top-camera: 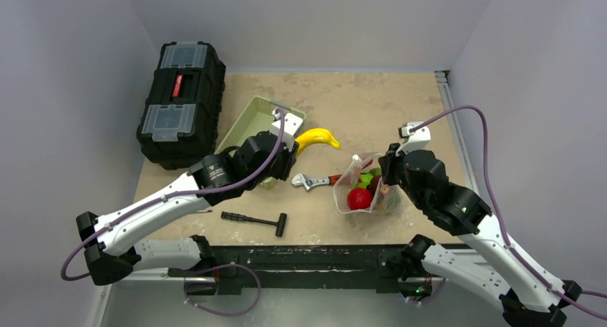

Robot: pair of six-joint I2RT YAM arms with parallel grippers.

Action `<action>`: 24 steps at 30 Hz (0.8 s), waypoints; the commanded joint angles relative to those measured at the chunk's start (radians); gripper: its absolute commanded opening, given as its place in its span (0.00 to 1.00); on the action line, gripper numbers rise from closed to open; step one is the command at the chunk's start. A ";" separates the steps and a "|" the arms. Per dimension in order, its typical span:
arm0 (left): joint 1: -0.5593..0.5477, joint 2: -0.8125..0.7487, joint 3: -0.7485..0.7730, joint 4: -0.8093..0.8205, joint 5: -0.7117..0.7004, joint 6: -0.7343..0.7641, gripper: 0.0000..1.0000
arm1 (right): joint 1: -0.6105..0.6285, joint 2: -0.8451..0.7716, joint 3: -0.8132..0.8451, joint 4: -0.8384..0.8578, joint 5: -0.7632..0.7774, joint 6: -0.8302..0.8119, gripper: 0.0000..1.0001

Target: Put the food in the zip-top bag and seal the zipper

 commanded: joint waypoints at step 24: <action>-0.300 0.457 0.550 -0.585 -0.102 -0.373 0.00 | 0.003 0.057 0.088 0.083 0.045 0.121 0.00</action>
